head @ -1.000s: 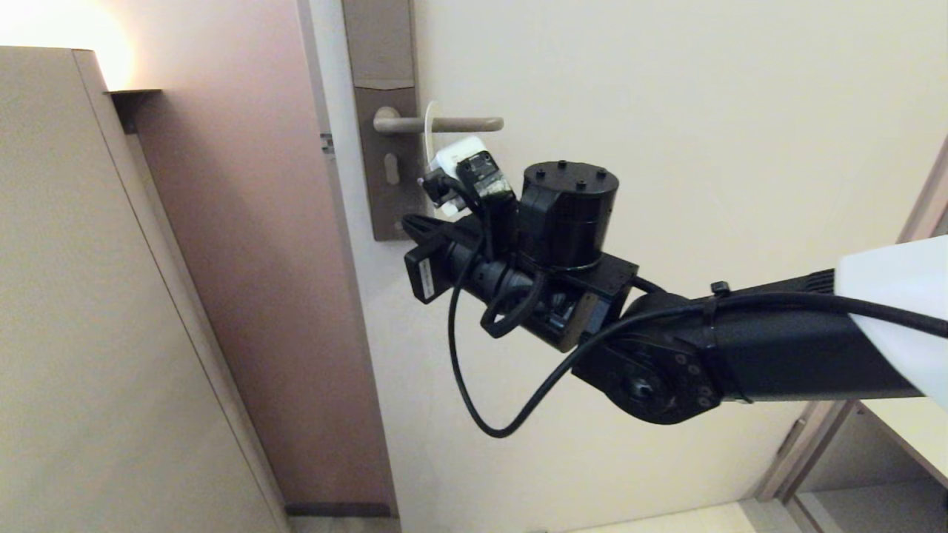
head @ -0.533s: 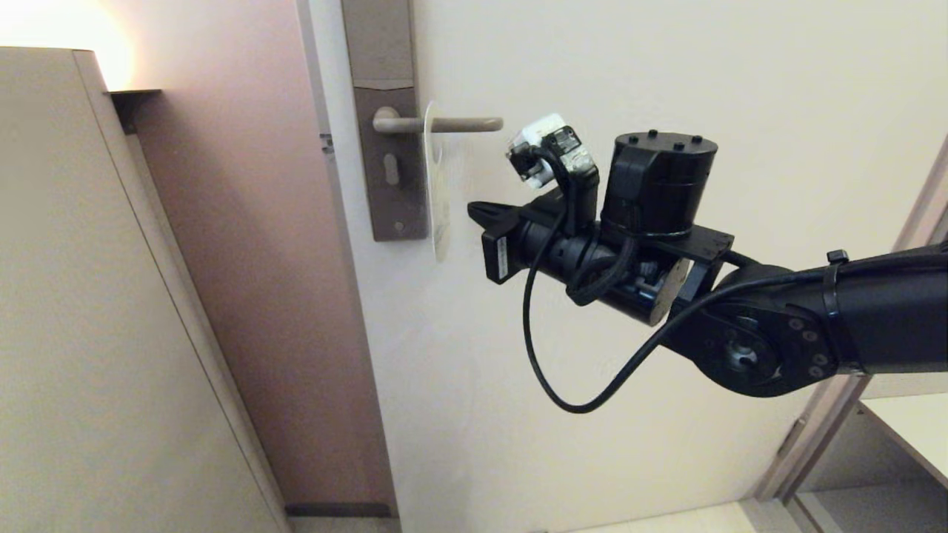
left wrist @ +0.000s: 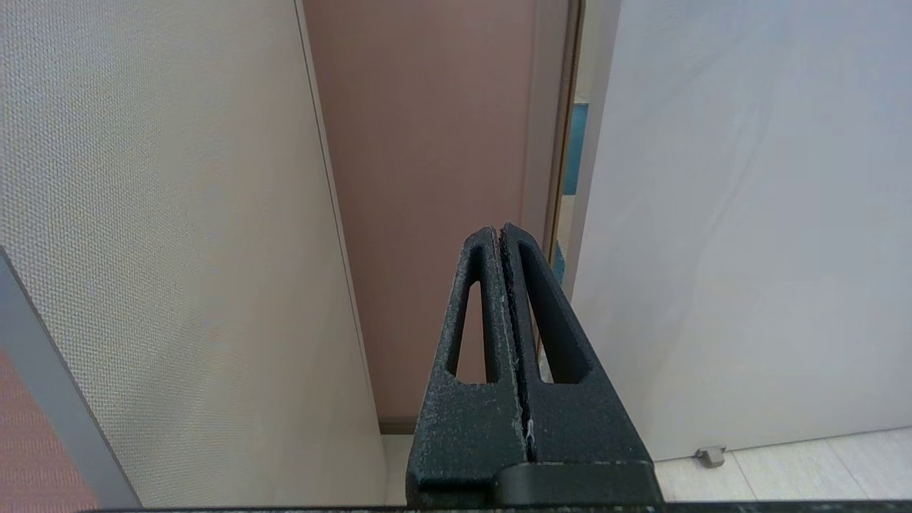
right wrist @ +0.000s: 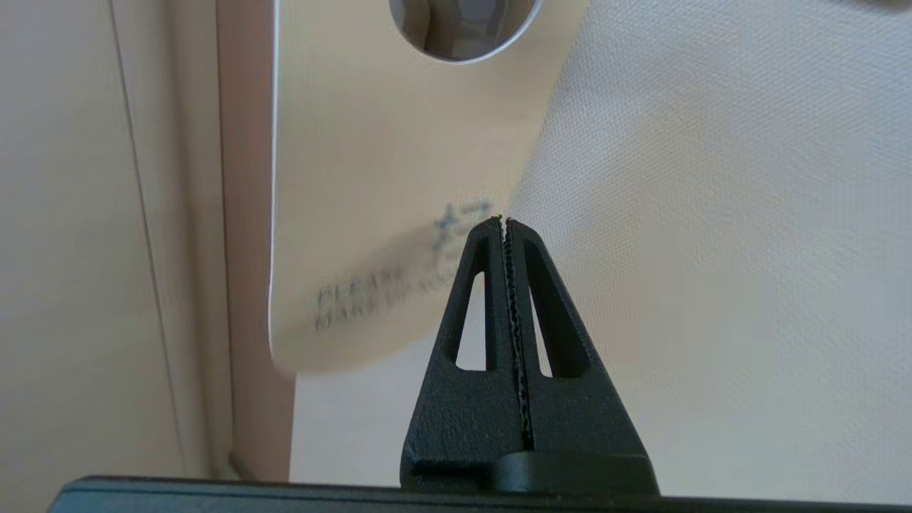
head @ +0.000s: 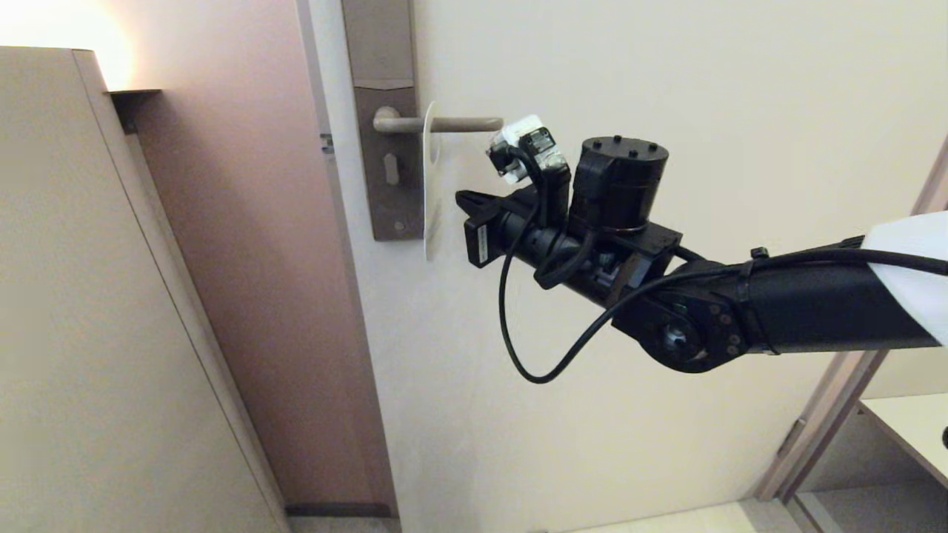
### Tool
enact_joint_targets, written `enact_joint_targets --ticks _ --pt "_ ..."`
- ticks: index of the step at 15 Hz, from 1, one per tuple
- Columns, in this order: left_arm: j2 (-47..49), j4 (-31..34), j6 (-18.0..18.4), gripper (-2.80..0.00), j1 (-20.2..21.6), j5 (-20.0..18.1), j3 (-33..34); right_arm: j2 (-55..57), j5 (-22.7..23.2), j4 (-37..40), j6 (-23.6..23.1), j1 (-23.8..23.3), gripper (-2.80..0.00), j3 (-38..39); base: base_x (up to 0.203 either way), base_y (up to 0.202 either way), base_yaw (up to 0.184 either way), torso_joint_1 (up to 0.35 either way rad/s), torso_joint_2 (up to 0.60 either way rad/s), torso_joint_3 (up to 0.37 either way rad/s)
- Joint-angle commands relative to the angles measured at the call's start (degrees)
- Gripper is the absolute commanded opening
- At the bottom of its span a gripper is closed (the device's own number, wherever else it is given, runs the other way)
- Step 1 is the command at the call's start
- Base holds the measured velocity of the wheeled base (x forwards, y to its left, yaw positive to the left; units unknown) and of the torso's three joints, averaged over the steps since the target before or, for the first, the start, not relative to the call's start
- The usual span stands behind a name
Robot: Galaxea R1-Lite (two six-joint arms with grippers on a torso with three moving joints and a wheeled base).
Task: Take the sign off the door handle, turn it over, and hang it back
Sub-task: Hang the sign back with the other side facing out
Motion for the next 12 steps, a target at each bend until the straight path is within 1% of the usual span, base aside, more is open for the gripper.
enact_joint_targets --ticks 1,4,9,12 --pt "0.00 -0.02 0.02 -2.80 0.02 0.04 0.01 3.58 0.07 -0.66 0.02 0.11 -2.80 -2.23 0.000 0.000 0.000 0.000 0.00 0.000" --pt "0.09 -0.02 0.02 -2.80 0.02 0.04 0.01 5.62 0.00 -1.08 0.18 0.95 -2.80 -4.86 0.000 0.000 0.000 0.000 0.00 0.000" --pt "0.05 -0.02 -0.02 -2.80 0.02 0.04 0.01 5.71 -0.02 -0.90 0.10 3.03 -2.80 -4.97 0.000 0.000 0.000 0.000 0.00 0.000" --pt "0.00 -0.02 0.02 -2.80 0.02 0.04 0.01 5.54 -0.29 -0.81 -0.43 3.31 -2.80 -4.88 0.000 0.000 0.000 0.000 0.00 0.000"
